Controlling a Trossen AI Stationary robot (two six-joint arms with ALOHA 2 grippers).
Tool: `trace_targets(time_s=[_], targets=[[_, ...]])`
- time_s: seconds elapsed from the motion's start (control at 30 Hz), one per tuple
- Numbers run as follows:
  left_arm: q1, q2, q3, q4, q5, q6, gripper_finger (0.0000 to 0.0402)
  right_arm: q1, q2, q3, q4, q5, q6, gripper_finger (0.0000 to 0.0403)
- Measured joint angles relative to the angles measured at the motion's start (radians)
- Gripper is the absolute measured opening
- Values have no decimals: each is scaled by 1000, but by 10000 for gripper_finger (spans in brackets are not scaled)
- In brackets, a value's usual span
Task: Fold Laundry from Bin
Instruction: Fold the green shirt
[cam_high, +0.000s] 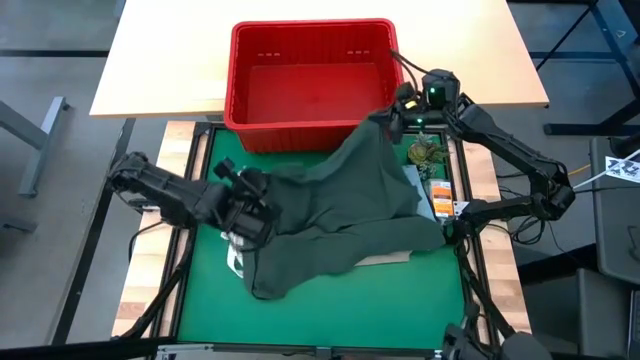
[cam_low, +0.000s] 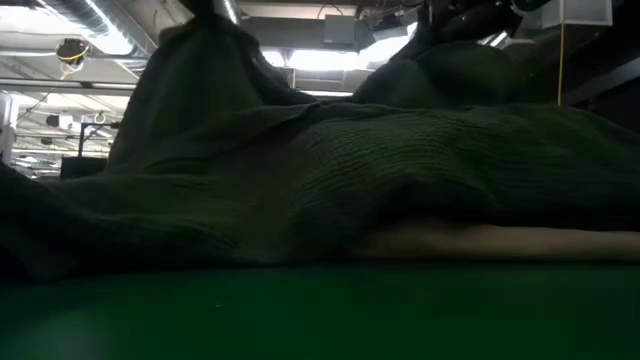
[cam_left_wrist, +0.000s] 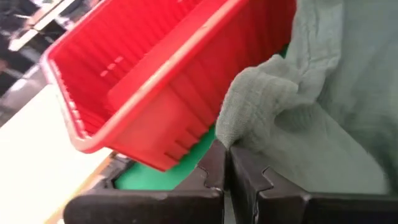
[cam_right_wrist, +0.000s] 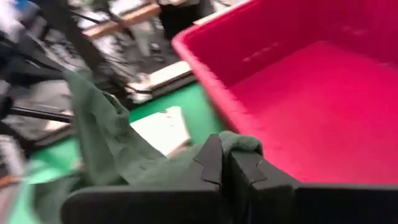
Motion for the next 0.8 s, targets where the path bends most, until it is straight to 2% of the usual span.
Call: trace_targets(time_s=[0.23,0.53,0.63,0.8], targets=[[146,0,0,1,69,95,0,0,0,0,-82,264,-157,3],[253,1,0,1,208,199,0,0,1,0,-177,591,-369,2],[275,1,0,1,204,247,0,-1,1,0,-176,631,-391,2],[323,1,0,2,186,329,0,-37,4,0,-127,607,-393,2]])
